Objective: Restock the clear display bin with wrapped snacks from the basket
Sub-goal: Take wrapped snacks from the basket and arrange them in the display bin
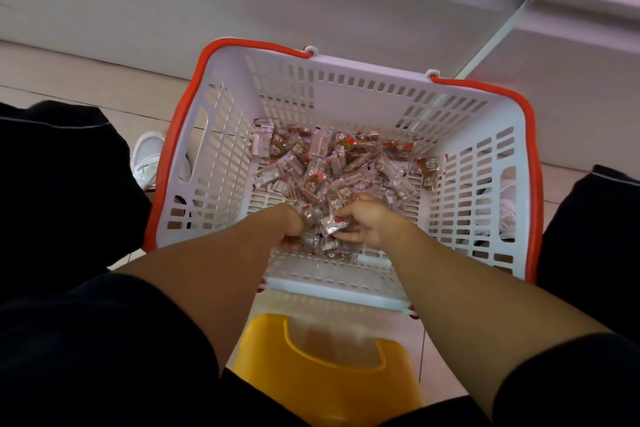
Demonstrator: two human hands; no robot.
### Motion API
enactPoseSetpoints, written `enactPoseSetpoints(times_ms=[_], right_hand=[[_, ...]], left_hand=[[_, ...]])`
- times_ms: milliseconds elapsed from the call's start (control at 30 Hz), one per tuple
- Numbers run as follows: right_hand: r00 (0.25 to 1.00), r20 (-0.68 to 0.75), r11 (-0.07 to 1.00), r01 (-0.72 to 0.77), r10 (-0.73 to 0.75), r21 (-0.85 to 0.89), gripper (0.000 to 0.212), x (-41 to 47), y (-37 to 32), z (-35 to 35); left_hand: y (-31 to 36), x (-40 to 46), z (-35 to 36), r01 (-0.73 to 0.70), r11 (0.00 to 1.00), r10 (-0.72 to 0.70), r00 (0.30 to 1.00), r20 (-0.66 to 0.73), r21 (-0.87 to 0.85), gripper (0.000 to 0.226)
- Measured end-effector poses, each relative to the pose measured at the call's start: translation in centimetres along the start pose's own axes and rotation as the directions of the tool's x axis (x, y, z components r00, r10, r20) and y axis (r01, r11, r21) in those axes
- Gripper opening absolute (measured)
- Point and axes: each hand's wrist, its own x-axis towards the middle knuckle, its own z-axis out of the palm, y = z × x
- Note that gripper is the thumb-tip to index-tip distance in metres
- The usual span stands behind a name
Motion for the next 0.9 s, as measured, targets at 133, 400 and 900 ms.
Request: enactPoseSetpoints(times_ms=[133,400,900], right_hand=[[0.999,-0.037,0.998,0.012,-0.015,-0.065,0.03,0.1,-0.5,-0.7],[0.993,-0.094,0.996,0.072,-0.068,0.043,0.015,-0.4,-2.6,-2.1],[0.895,0.198,0.861,0.441,-0.4,-0.254,0.048,-11.9,-11.0,-4.6]], left_hand=[[0.0,-0.1,0.1,-0.048,0.993,0.046,0.999,0.016,0.104,0.016],[1.1,0.0,-0.4,-0.265,0.955,0.257,0.963,-0.077,-0.131,0.024],[6.4,-6.7,-4.4,-0.4,0.627,0.532,0.847,-0.007,-0.669,0.021]])
